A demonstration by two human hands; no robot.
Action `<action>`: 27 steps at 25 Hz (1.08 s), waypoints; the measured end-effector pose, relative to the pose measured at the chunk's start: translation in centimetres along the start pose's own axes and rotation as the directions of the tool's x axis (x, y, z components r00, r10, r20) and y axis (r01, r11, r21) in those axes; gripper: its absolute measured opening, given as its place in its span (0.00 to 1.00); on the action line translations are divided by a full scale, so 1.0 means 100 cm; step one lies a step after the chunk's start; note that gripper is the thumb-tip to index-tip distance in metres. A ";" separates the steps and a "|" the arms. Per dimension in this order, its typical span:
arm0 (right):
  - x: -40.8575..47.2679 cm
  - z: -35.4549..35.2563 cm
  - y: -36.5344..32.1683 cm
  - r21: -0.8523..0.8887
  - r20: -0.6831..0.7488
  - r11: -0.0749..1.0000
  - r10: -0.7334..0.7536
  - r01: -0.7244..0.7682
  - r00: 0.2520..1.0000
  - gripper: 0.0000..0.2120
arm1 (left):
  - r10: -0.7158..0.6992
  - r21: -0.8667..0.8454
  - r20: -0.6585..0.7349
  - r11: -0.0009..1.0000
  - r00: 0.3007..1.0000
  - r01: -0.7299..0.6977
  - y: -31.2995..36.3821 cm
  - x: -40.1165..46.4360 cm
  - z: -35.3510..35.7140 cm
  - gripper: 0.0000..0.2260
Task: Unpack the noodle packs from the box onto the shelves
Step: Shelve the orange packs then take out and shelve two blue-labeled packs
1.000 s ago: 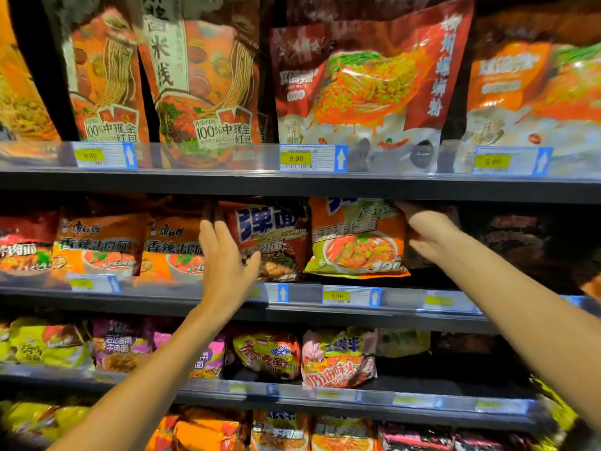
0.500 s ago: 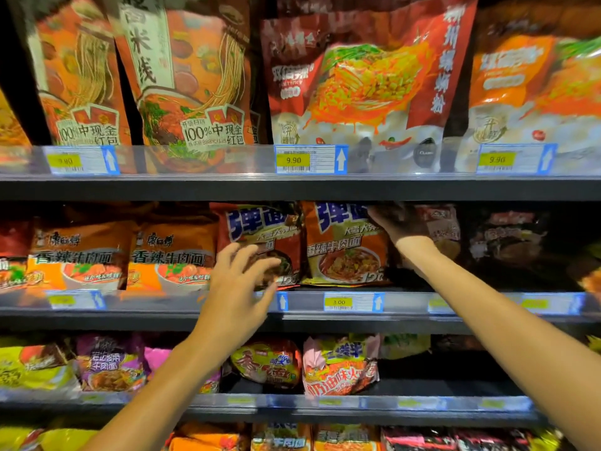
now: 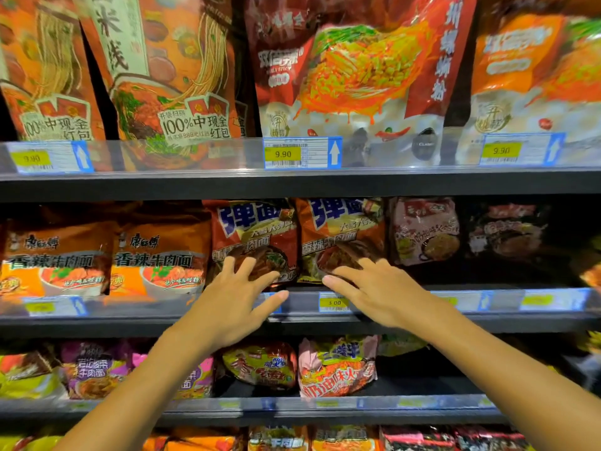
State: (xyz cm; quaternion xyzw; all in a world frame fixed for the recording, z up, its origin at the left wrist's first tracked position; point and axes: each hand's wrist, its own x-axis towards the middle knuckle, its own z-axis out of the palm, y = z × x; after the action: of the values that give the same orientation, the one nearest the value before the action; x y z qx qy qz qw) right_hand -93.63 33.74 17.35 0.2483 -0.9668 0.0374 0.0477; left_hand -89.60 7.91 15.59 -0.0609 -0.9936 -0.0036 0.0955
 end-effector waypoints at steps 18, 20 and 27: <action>-0.036 -0.002 0.039 0.140 -0.281 0.990 0.015 0.025 0.959 0.39 | -0.112 -0.121 -0.239 0.989 0.965 0.085 0.015 -0.051 -0.021 0.32; -0.051 -0.003 0.034 0.191 -0.329 0.979 -0.008 0.075 0.944 0.35 | -0.064 -0.142 -0.294 0.990 0.954 0.023 0.029 -0.069 -0.025 0.28; -0.133 0.001 -0.009 0.257 -0.395 0.958 -0.018 0.130 0.918 0.32 | 0.076 -0.156 -0.318 0.979 0.945 -0.132 0.050 -0.130 -0.033 0.30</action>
State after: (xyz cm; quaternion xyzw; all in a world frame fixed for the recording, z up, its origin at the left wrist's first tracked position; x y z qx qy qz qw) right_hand -81.60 39.34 15.82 0.2768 -0.9129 0.2193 0.2046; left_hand -75.66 11.20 16.33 -0.1203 -0.9573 -0.0955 0.2448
